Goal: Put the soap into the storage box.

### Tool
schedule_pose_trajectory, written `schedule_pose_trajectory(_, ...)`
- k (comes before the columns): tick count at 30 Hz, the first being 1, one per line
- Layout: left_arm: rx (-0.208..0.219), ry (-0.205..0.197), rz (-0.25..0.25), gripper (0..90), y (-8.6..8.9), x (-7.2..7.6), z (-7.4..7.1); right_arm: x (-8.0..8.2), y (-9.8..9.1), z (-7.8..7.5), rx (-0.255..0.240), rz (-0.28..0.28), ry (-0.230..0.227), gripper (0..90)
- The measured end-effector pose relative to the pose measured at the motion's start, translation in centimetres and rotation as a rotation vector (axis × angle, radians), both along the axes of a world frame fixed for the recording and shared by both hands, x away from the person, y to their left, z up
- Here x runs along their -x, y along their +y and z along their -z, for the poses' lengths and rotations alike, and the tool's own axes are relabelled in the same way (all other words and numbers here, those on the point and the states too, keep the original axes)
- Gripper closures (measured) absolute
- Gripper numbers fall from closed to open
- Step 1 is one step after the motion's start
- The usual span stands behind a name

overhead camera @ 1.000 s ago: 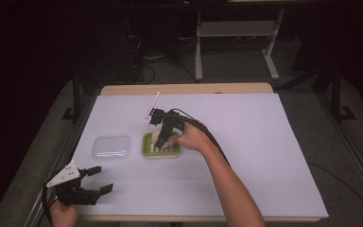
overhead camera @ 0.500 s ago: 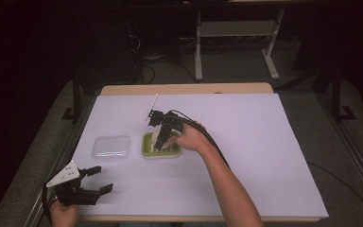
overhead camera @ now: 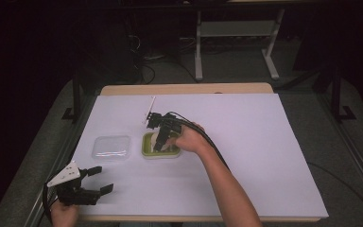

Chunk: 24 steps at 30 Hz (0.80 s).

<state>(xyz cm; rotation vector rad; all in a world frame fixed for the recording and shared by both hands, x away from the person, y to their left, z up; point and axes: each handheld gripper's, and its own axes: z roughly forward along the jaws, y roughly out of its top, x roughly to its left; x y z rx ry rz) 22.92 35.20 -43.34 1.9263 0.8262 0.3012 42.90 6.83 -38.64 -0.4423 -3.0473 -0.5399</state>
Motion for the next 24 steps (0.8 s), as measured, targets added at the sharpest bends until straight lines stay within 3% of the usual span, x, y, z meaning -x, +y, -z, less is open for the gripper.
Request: schedule_pose_trajectory(24, -0.001, -0.006, -0.004, 12.8, 0.08, 0.06, -0.08, -0.06, 0.29, 0.50, 0.022, -0.003, 0.000, 22.0)
